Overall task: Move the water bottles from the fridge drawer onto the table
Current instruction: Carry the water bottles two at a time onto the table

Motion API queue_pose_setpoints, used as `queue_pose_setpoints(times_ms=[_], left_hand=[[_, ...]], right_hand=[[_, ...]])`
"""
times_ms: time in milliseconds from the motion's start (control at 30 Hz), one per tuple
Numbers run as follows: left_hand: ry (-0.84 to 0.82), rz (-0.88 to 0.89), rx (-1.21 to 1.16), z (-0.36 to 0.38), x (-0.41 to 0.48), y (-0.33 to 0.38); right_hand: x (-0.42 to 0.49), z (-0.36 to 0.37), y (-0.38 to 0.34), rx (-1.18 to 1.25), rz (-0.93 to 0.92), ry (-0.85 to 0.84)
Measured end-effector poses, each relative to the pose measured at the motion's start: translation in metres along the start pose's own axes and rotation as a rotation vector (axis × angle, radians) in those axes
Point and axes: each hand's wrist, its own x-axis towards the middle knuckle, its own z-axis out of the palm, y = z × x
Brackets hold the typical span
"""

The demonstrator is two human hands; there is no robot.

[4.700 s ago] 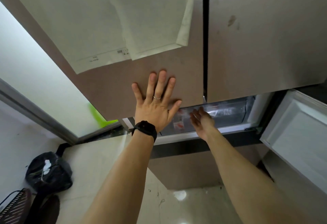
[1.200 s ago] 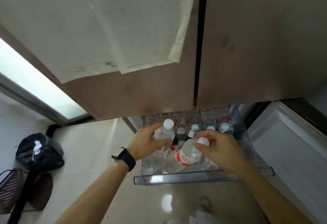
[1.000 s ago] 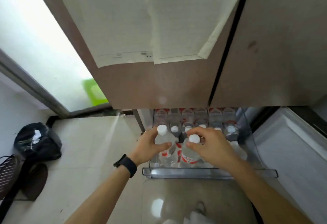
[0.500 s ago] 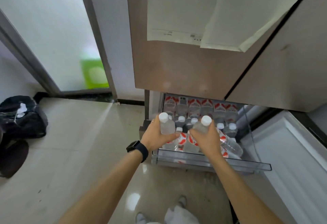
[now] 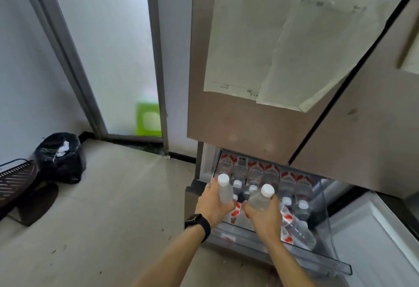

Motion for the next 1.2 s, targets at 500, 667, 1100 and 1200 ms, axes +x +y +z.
queue_pose_setpoints(times_ms=[500,667,1100,1200], left_hand=[[0.635,0.03,-0.15,-0.169,-0.158,-0.009],[0.841,-0.151,-0.069,-0.251,-0.286,-0.085],[1.215,-0.631,-0.002,-0.394,-0.726,-0.284],[1.283,-0.698,0.023,-0.422,-0.8,-0.313]], right_hand=[[-0.104,0.002,-0.125,0.199,-0.451,-0.346],[-0.23,0.067,-0.158,0.185,-0.571,-0.643],[-0.661,0.228,-0.144,-0.028,-0.781,-1.31],[-0.739,0.252,-0.141,-0.077,-0.806,-1.419]])
